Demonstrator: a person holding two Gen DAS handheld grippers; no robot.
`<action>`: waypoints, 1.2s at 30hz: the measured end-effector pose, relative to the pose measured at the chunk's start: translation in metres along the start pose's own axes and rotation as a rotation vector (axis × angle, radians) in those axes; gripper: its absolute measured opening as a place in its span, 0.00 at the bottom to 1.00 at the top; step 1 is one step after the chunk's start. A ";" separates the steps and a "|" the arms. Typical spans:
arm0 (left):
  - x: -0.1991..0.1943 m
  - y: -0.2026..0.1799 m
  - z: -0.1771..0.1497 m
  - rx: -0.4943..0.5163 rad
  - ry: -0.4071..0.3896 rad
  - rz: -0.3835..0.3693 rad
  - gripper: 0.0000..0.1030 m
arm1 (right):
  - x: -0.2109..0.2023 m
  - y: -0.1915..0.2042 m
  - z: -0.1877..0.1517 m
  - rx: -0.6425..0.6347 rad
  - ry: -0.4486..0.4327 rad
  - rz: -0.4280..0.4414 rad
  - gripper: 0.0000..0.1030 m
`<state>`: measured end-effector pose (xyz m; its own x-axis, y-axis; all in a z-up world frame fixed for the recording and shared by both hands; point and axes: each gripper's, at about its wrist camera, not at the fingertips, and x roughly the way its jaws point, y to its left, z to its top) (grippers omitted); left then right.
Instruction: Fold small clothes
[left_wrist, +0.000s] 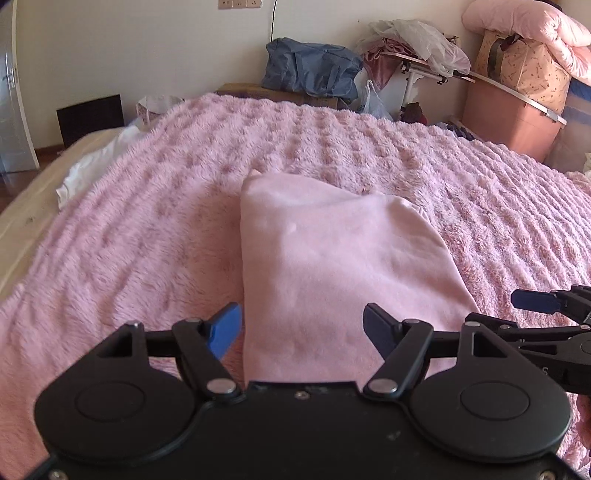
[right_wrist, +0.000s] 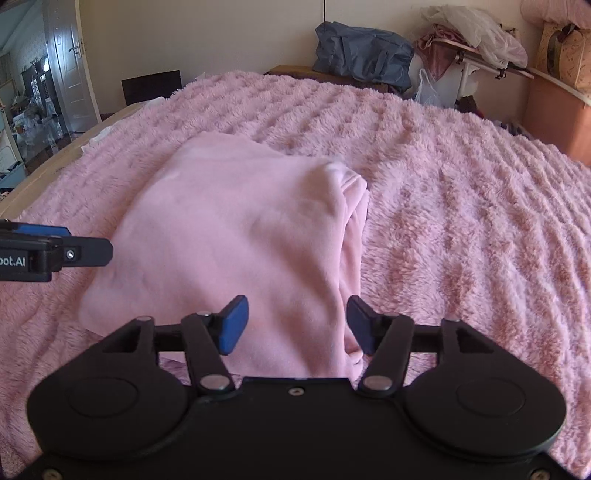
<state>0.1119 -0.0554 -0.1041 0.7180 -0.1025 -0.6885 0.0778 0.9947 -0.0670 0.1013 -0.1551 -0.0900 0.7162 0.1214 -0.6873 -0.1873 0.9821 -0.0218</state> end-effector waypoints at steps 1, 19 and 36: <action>-0.007 -0.001 0.003 0.003 -0.001 0.007 0.75 | -0.009 0.003 0.003 0.005 -0.007 -0.016 0.65; -0.084 -0.004 -0.024 -0.092 0.128 0.099 0.76 | -0.085 0.026 -0.014 0.130 0.067 -0.066 0.76; -0.088 -0.023 -0.032 -0.072 0.162 0.055 0.76 | -0.102 0.028 -0.024 0.124 0.067 -0.065 0.79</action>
<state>0.0253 -0.0691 -0.0650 0.5986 -0.0520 -0.7994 -0.0121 0.9972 -0.0739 0.0074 -0.1437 -0.0378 0.6771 0.0514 -0.7341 -0.0547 0.9983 0.0194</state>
